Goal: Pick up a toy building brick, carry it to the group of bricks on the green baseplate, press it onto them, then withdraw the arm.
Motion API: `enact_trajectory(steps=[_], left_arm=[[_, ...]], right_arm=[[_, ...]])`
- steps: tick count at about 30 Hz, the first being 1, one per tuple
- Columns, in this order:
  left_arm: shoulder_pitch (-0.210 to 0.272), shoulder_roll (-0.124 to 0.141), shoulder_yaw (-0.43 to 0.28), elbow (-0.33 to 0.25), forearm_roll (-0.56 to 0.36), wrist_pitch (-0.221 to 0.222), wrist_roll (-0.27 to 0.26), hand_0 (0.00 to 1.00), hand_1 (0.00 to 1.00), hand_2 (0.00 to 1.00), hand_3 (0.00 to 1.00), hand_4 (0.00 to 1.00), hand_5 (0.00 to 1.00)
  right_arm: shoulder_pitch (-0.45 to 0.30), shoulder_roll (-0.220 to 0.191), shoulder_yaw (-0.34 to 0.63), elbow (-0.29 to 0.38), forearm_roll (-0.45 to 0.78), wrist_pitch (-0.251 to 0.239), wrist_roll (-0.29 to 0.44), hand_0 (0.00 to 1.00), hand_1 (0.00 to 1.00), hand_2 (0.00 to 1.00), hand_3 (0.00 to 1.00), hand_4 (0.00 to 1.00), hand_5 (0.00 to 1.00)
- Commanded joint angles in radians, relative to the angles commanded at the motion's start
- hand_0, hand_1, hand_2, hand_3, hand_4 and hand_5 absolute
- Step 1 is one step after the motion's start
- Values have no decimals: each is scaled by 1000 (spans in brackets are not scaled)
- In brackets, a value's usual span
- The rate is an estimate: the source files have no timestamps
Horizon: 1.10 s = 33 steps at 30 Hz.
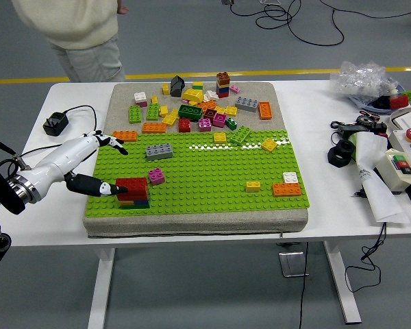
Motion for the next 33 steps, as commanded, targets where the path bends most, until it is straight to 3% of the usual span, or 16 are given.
enact_trajectory(steps=[4,5,19,33], left_arm=[[0,-2,3,3,23,-7,4,998,945,933,659,998,489],[0,-4,5,6,43,-11,7,998,977,966,655,998,548],[-10,-22,58,49,71,-40,11,998,998,998,667,998,564],[-4,-28,74,52,73,-53,13,998,998,998,658,998,586]], right_arm=[[0,0,0,0,0,0,0,767,715,758,736,961,696],[0,0,0,0,1,0,0,768,715,758,735,962,696],[4,0,1,0,8,-1,0,769,714,758,735,962,697],[4,-1,3,0,9,0,0,768,713,758,732,963,697]])
